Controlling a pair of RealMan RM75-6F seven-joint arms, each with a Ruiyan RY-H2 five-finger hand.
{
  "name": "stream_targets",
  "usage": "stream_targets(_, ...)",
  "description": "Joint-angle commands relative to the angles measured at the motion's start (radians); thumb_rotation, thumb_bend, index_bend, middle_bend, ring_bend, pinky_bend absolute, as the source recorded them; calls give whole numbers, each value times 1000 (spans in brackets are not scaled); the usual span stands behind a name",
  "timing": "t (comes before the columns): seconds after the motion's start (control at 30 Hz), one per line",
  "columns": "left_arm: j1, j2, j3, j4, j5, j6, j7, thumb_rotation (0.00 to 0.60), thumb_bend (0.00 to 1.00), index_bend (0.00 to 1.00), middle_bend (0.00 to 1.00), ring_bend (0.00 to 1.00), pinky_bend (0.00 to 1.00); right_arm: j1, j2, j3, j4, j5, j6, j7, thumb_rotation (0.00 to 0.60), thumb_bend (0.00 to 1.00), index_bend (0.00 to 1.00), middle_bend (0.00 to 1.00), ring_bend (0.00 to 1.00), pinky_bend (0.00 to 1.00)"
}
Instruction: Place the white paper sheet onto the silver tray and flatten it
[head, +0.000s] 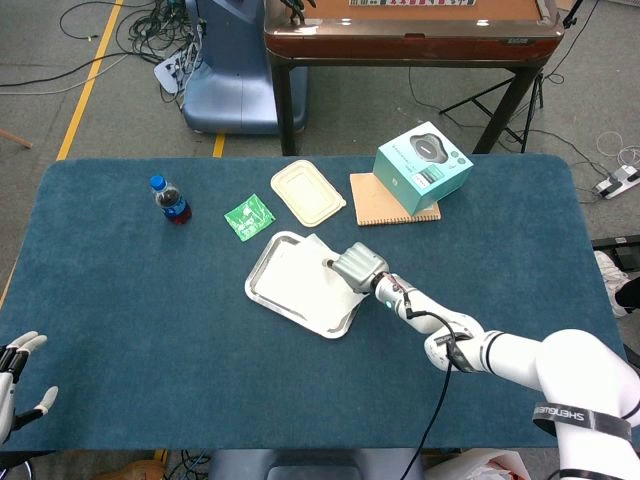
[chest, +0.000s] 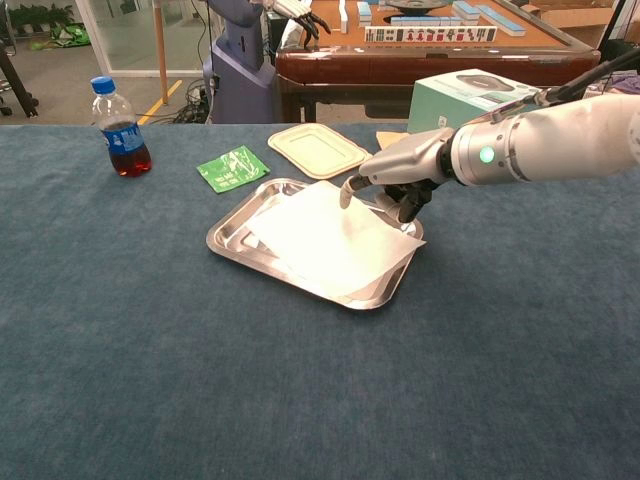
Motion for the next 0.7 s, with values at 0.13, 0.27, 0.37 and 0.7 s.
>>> stream_targets(0.13, 6, 2, -1, 4, -7, 4, -5, 600, 218, 222, 179, 172, 112, 29, -70, -2, 94, 40, -37, -13, 600, 1000, 169, 1000, 1000, 1000)
stream_targets(0.27, 8, 1, -2, 8, -10, 3, -8, 600, 218, 222, 178, 171, 112, 41, -98, 3, 124, 46, -47, -11, 600, 1000, 169, 1000, 1000, 1000)
stream_targets(0.37, 8, 0, -2, 11, -12, 1, -11, 600, 218, 222, 179, 171, 112, 50, -112, 7, 135, 41, -49, -11, 600, 1000, 169, 1000, 1000, 1000)
stream_targets(0.7, 14, -2, -4, 21, -18, 3, -21, 600, 218, 222, 178, 170, 112, 75, -140, 15, 155, 32, -57, -12, 600, 1000, 169, 1000, 1000, 1000)
